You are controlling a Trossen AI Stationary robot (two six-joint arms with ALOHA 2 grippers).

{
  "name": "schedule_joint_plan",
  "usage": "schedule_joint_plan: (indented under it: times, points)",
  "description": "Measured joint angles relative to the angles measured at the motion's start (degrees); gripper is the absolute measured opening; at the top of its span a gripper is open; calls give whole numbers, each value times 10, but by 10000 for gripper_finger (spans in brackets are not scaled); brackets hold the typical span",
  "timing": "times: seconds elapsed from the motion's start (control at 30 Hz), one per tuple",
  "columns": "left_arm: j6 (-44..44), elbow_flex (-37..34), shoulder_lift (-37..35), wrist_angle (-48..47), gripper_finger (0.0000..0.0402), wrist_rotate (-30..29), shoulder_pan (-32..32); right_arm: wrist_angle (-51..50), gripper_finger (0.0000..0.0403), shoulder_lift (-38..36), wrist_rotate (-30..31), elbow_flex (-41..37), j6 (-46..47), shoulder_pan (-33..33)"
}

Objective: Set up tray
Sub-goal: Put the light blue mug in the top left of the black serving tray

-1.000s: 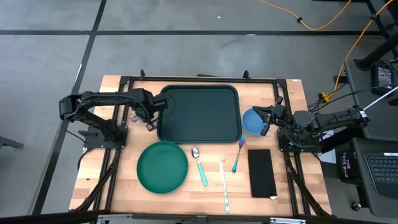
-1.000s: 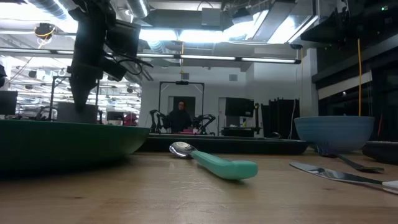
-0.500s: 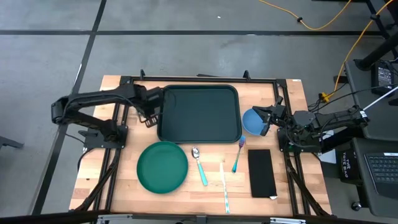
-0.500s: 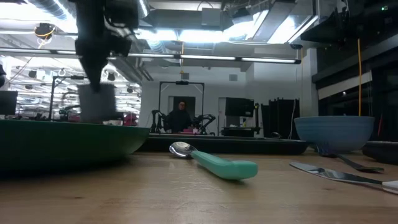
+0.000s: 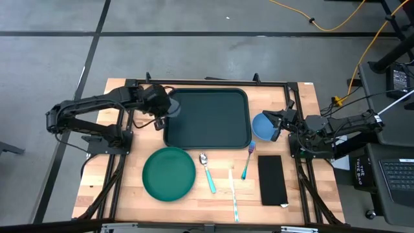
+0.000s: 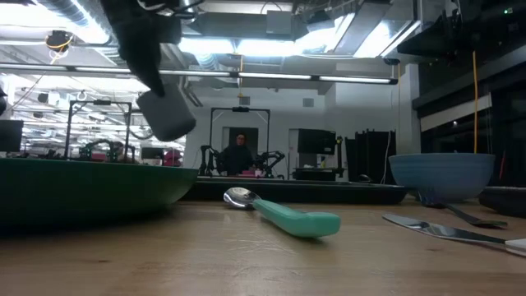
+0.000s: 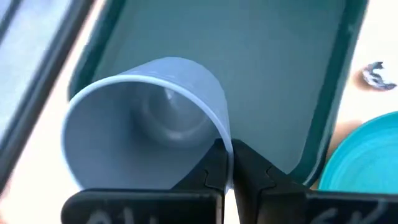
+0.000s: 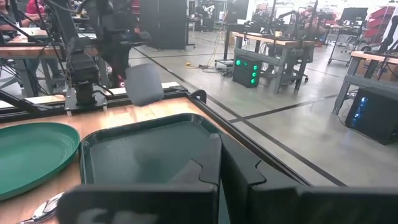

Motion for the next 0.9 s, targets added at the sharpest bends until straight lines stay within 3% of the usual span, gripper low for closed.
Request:
schedule_joint_plan:
  times: [0.27, 0.47, 0.67, 0.9]
  points:
    - [59, 0, 82, 26, 2, 23, 0, 0, 10, 0, 0, 0, 1, 0]
    - [60, 8, 95, 41, 2, 17, 0, 3, 10, 0, 0, 0, -6, 0]
    - [61, 60, 105, 38, 2, -6, 0, 12, 10, 0, 0, 0, -43, 0]
    - [107, 146, 192, -29, 2, -2, 27, 9, 10, 0, -2, 0, -40, 0]
